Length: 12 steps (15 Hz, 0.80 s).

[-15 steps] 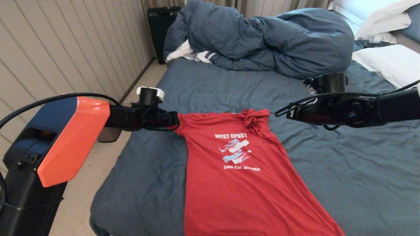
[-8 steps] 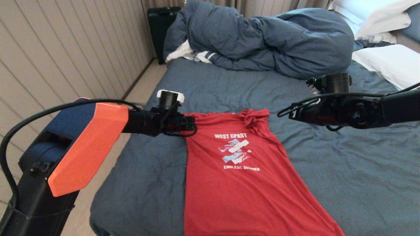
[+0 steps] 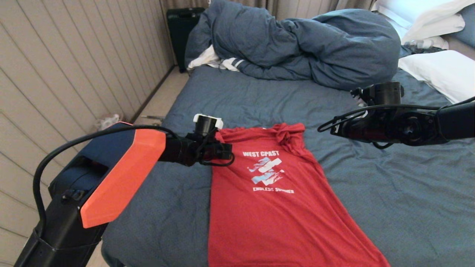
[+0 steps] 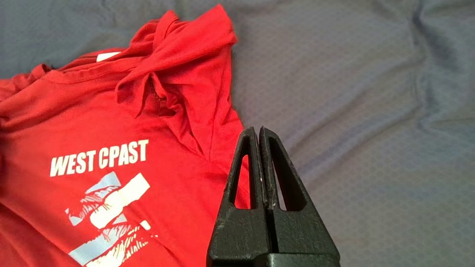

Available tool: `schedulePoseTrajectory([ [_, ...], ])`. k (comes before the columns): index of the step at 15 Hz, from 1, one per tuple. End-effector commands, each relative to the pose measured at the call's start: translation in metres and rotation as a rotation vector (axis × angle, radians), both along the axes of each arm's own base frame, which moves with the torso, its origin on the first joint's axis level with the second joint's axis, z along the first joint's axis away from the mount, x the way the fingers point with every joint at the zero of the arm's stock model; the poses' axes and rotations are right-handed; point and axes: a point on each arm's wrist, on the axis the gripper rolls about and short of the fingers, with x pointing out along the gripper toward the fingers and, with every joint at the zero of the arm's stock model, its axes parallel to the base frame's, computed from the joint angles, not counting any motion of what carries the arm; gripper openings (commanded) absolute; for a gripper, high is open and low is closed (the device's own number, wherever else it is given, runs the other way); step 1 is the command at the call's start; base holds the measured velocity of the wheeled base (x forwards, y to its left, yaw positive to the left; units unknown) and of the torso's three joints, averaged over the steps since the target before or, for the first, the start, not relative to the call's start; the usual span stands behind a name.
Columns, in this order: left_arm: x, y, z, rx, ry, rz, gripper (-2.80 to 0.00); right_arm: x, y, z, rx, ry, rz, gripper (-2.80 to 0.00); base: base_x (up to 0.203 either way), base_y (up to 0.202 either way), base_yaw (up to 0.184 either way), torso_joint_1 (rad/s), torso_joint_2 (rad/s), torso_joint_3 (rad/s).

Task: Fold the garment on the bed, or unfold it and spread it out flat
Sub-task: Fold the red T-shirt

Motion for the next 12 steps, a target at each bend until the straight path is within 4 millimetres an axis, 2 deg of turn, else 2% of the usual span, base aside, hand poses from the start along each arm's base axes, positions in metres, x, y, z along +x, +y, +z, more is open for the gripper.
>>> schedulePoseTrajectory([
  [1, -0.001, -0.003, -0.005, 0.006, 0.01, -0.005, -0.42, 0.0, 0.001, 0.0, 0.001, -0.001, 0.002, -2.8, 0.0, 0.0, 0.0, 0.0, 0.0, 0.0],
  [2, -0.001, -0.003, -0.004, 0.006, 0.008, -0.005, 0.0, 0.0, 0.001, 0.0, 0.001, -0.001, 0.002, -2.8, 0.0, 0.0, 0.0, 0.0, 0.0, 0.0],
  [5, -0.002, -0.001, 0.005, -0.005, -0.004, -0.002, 0.0, 0.0, 0.002, 0.0, 0.001, -0.002, 0.004, -2.8, 0.0, 0.0, 0.0, 0.0, 0.0, 0.0],
  [7, -0.009, 0.002, 0.031, -0.031, -0.041, -0.001, 0.0, 0.0, 0.002, 0.001, 0.001, -0.004, 0.004, -2.8, 0.0, 0.0, 0.0, 0.0, 0.0, 0.0],
  [10, -0.023, 0.013, 0.083, -0.085, -0.124, 0.013, 0.0, 0.0, 0.002, 0.001, 0.002, -0.004, 0.005, -2.8, 0.0, 0.0, 0.0, 0.0, 0.0, 0.0],
  [11, -0.023, 0.022, 0.094, -0.095, -0.144, 0.032, 0.0, 0.0, 0.002, 0.001, 0.003, -0.003, 0.006, -2.8, 0.0, 0.0, 0.0, 0.0, 0.0, 0.0],
  [12, -0.018, 0.035, 0.097, -0.094, -0.149, 0.061, 0.0, 0.0, 0.002, 0.001, 0.003, -0.004, 0.009, -2.8, 0.0, 0.0, 0.0, 0.0, 0.0, 0.0],
])
